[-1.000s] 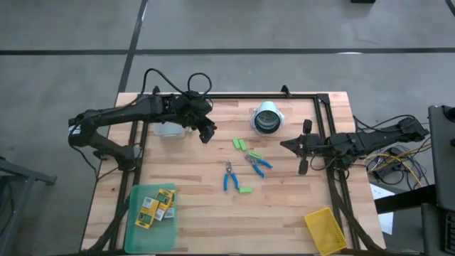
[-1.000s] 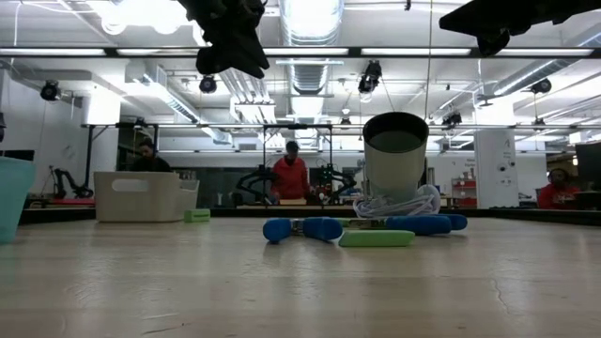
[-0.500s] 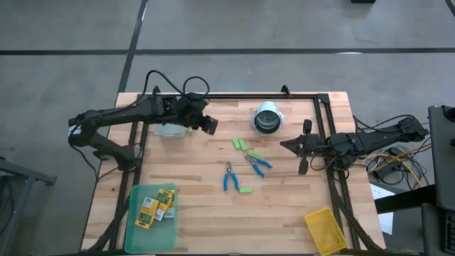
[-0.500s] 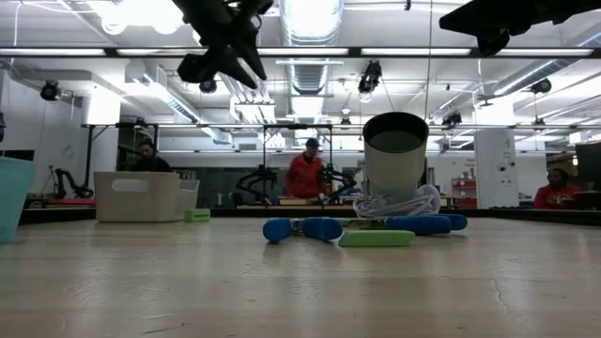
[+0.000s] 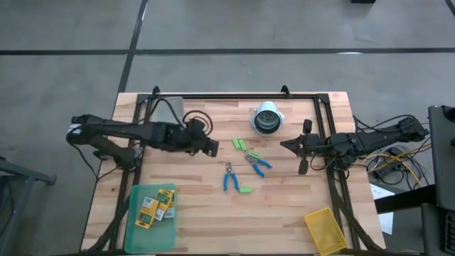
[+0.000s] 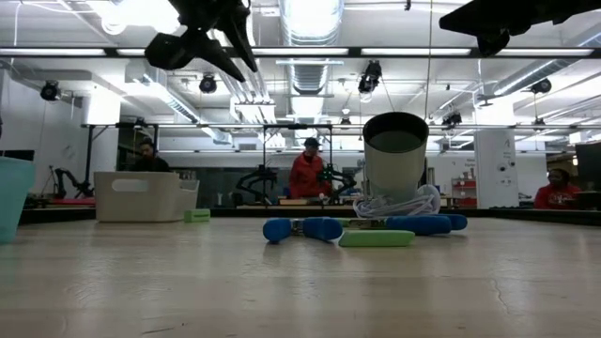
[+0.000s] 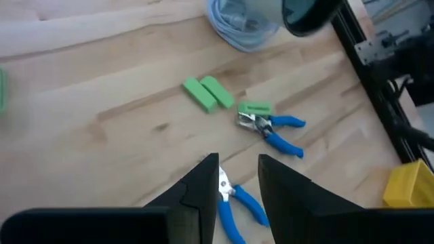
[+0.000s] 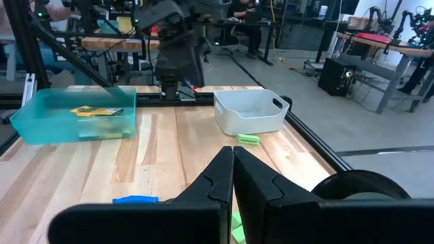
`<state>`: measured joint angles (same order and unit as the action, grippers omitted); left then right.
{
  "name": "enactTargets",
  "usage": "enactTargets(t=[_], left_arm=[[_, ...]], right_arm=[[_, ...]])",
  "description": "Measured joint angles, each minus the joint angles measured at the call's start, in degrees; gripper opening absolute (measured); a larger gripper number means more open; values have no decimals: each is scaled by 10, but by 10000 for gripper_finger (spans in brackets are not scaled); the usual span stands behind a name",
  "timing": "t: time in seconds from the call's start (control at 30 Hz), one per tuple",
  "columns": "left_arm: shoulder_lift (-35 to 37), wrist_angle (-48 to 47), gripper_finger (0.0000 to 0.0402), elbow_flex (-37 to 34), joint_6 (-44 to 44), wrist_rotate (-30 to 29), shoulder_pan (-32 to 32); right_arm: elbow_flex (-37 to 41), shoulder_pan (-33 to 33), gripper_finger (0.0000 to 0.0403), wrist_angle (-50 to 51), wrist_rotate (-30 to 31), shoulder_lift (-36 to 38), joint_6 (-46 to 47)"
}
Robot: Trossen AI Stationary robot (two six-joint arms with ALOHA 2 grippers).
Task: Pick & Place School Supplies
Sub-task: Put the blue puncher hole into the gray bin
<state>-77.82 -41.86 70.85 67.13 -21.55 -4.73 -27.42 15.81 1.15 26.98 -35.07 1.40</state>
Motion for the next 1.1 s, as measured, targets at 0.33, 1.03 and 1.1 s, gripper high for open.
enactTargets(t=[0.33, 1.03, 1.1], left_arm=[[-6, 24, 108, 0, 56, 1, -76], [-84, 52, 111, -68, 243, 80, -129], [-109, 60, 122, -64, 256, 97, -125]], right_arm=[[0, 0, 8, 0, 0, 0, 0], [0, 0, 8, 1, 0, 0, 0], [0, 0, 8, 1, 0, 0, 0]])
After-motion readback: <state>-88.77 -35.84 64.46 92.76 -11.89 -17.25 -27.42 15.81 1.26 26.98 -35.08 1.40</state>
